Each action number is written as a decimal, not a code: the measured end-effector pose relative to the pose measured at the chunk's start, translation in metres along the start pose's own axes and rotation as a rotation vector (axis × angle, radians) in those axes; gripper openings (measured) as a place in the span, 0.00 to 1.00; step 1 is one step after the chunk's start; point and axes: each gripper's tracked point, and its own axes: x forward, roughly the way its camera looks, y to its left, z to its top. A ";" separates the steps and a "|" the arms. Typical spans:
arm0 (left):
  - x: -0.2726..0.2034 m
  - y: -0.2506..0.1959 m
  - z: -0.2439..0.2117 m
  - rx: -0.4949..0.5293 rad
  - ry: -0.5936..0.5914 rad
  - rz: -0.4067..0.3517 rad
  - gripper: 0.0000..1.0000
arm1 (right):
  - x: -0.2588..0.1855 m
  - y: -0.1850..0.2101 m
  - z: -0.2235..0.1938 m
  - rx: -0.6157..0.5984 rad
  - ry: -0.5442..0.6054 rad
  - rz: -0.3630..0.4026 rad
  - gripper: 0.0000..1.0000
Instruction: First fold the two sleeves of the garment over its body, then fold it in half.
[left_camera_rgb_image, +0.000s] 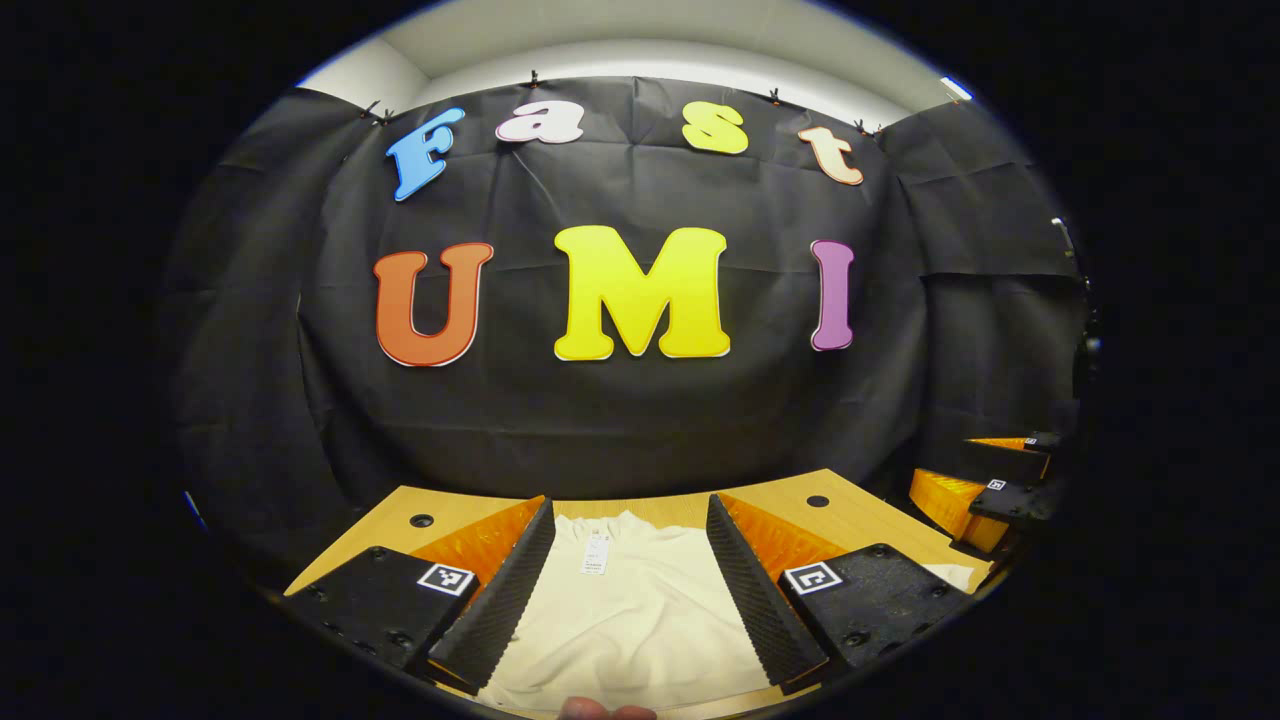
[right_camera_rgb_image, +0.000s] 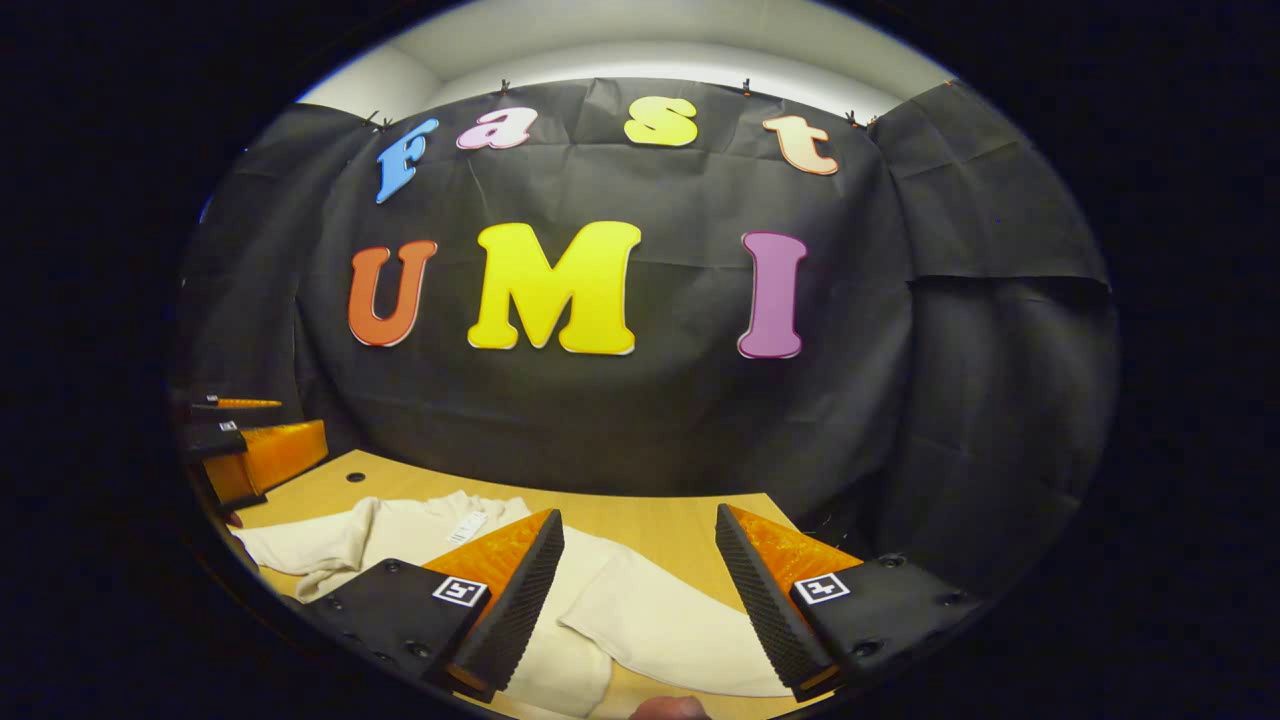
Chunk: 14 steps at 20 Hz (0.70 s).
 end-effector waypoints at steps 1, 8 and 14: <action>0.002 -0.006 -0.001 0.003 0.002 -0.010 0.96 | -0.001 -0.016 -0.011 -0.012 0.024 -0.016 0.95; 0.011 -0.023 -0.011 0.025 0.035 -0.029 0.96 | -0.014 -0.123 -0.132 0.048 0.336 -0.070 0.95; 0.013 -0.027 -0.011 0.078 0.039 -0.023 0.96 | -0.023 -0.176 -0.250 -0.004 0.600 -0.056 0.95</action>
